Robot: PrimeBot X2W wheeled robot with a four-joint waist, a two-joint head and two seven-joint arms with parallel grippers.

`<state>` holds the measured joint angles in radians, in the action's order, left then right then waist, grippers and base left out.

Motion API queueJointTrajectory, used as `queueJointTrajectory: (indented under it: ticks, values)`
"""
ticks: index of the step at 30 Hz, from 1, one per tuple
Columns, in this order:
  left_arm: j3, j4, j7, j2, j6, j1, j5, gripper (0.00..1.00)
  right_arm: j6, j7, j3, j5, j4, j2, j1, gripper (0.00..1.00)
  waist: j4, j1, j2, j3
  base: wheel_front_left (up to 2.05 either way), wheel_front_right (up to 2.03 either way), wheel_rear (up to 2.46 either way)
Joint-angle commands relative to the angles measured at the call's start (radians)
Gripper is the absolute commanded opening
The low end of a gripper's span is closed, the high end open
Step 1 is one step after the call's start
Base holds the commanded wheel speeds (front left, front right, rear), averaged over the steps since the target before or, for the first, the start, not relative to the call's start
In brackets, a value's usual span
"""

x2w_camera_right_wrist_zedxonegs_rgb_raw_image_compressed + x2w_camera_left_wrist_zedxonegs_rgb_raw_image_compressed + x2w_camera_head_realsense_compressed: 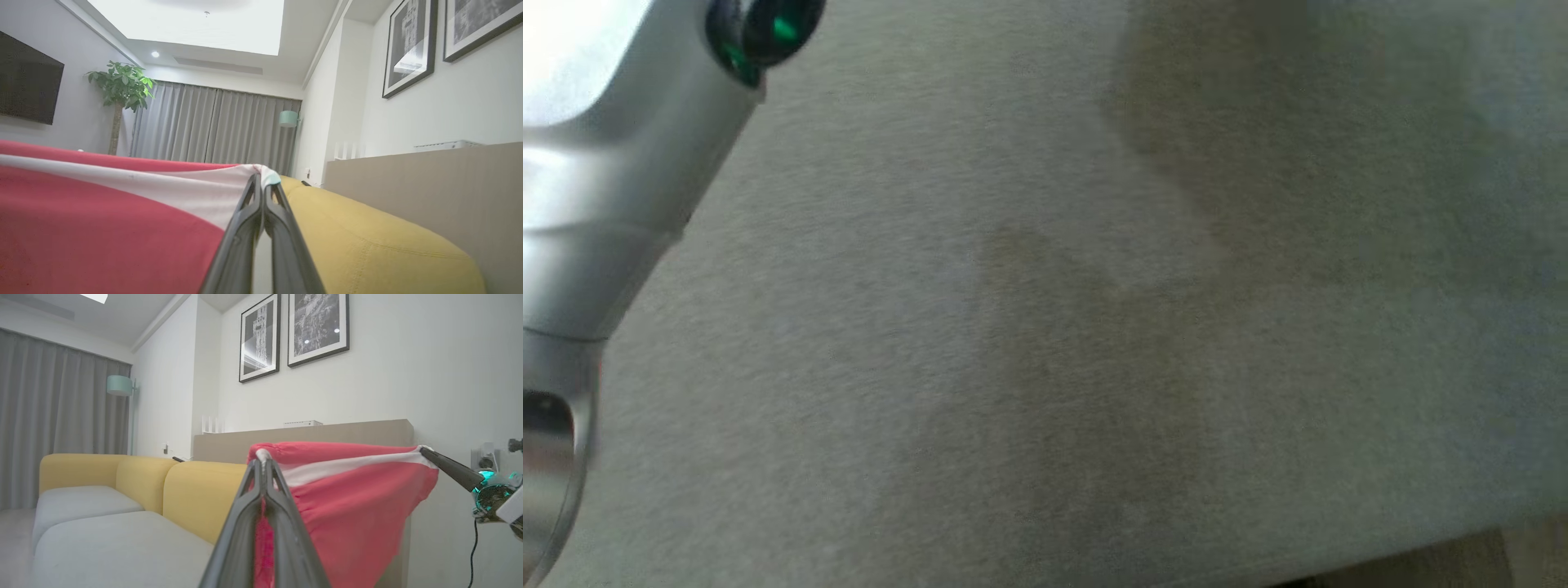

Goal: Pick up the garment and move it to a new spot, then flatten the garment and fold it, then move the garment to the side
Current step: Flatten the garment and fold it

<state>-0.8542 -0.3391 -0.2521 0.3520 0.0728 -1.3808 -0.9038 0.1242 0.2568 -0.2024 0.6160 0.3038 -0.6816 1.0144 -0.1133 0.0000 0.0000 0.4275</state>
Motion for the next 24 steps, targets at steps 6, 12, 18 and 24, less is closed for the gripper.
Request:
queueJointTrajectory:
  ticks: [6,12,18,24]
  values:
    - [0.101,0.048,-0.009,0.036,0.034,0.065,0.116,0.00,0.007,0.005,0.046,-0.024,-0.107,0.019,-0.140,0.00,-0.066,0.0000,0.0000,0.039,0.00,0.00,0.00]
    - [0.033,0.146,-0.009,0.101,0.048,0.345,0.272,0.00,0.007,0.005,0.021,0.008,-0.179,0.082,-0.437,0.00,-0.064,0.0000,0.0000,0.067,0.00,0.00,0.00]
    - [0.069,0.241,-0.010,0.113,0.012,0.729,0.296,0.00,0.007,0.005,0.099,0.007,-0.294,0.171,-0.796,0.00,-0.048,0.0000,0.0000,0.030,0.00,0.00,0.00]
    - [0.091,0.335,-0.010,0.138,-0.026,1.055,0.309,0.00,0.007,-0.006,0.181,0.019,-0.426,0.203,-1.139,0.00,-0.039,0.0000,0.0000,-0.052,0.00,0.00,0.00]
